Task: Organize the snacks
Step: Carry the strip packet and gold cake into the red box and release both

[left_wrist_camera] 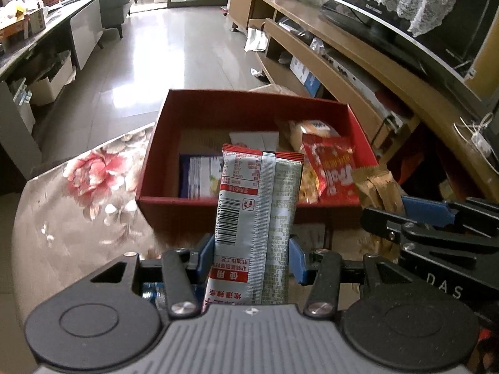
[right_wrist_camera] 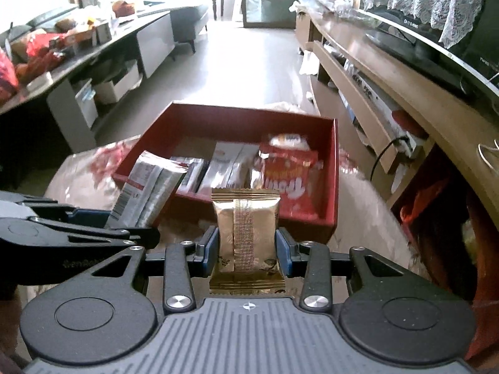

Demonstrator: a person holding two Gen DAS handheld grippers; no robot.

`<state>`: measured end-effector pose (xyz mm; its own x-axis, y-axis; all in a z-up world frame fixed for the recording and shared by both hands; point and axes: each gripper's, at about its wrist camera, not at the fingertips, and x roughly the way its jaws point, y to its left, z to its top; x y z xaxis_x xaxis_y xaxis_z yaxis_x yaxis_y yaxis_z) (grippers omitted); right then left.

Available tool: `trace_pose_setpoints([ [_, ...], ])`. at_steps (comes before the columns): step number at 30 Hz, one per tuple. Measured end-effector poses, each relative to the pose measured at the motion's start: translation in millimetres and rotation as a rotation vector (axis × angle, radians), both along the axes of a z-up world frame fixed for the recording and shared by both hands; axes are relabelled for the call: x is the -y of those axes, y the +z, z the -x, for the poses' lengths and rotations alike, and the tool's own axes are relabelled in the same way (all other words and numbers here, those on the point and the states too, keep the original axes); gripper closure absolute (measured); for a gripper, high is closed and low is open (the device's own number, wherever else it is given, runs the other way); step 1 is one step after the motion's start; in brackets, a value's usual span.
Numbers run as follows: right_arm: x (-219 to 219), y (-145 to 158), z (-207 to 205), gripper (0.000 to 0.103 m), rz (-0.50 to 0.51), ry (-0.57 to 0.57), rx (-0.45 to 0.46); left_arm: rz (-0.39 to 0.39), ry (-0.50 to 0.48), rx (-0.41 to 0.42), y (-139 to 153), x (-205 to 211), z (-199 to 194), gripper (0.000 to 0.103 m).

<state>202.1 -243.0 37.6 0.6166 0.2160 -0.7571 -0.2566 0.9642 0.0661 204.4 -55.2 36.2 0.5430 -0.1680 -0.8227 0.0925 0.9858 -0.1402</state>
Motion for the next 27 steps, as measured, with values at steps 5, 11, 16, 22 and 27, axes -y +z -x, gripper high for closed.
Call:
trace_pose_setpoints([
  [5, -3.8, 2.8, -21.1, 0.056, -0.002, -0.005, 0.017, -0.007, 0.010, 0.004, 0.0, 3.3, -21.0, 0.050],
  [11, -4.5, 2.2, -41.6, 0.056, 0.006, -0.014, 0.023, -0.025, 0.019, 0.012, -2.0, 7.9, -44.2, 0.050],
  [16, -3.6, -2.5, -59.9, 0.056, 0.015, -0.026, 0.019, -0.041, 0.030, 0.019, -5.4, 11.6, -62.6, 0.050],
  [22, -2.3, -8.9, -80.3, 0.056, 0.025, -0.035, 0.015, -0.060, 0.040, 0.012, -12.8, 16.5, -83.3, 0.050],
  [27, -2.4, -15.0, -92.4, 0.056, 0.028, -0.039, 0.004, -0.078, 0.049, 0.005, -18.7, 19.2, -95.6, 0.050],
])
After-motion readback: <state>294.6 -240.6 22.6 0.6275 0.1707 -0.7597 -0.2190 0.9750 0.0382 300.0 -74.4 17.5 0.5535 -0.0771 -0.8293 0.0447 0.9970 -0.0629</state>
